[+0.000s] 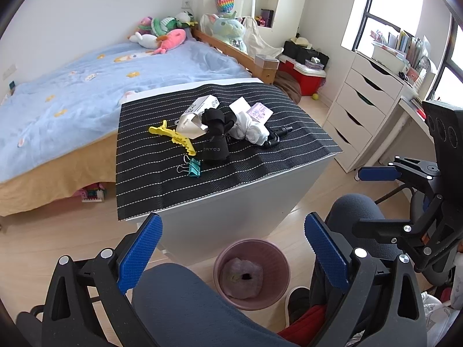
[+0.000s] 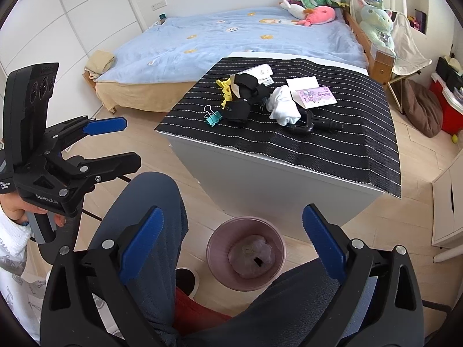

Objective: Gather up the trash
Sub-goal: 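Raise the empty left tool away from the bin, then lower the right tool onto the white sock and close it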

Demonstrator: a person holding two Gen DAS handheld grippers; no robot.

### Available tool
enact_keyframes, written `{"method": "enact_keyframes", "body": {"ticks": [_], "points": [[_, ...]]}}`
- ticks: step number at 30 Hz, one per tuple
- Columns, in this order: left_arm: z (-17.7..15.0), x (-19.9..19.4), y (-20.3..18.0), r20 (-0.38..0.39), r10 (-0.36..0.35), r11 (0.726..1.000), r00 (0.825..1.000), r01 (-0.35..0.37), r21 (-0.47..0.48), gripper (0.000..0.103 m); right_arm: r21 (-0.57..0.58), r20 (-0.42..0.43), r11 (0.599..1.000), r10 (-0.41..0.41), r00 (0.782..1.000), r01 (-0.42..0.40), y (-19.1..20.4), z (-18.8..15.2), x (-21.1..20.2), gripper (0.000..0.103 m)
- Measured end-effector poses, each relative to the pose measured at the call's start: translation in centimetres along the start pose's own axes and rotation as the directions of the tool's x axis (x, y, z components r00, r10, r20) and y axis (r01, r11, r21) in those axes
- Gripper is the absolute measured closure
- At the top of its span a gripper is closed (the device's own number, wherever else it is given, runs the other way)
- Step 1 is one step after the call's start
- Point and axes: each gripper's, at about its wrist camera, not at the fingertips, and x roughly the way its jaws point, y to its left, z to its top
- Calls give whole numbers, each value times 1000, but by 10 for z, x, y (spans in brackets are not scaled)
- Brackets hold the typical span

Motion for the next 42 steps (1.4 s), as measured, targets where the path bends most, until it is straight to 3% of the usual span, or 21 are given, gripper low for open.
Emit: {"method": "enact_keyframes", "body": {"ticks": [10, 20, 28, 38, 42], "points": [[8, 5, 2, 8, 2, 1000, 1000, -2, -10, 8, 7, 26, 1000, -5, 1000, 4, -10, 12, -3, 7], [29, 6, 9, 41, 6, 1000, 999, -5, -26, 8, -35, 44, 999, -36, 998, 37, -26, 60, 4, 7], [33, 7, 12, 37, 10, 999, 999, -9, -33, 8, -114, 12, 989, -90, 996, 91, -33, 100, 33, 8], [29, 5, 20, 34, 22, 998, 999, -21, -52, 8, -183, -97, 976, -133, 986, 113, -42, 134, 87, 8], [27, 6, 23, 28, 25, 998, 999, -23, -61, 8, -199, -160, 975, -134, 978, 101, -43, 139, 110, 23]]}}
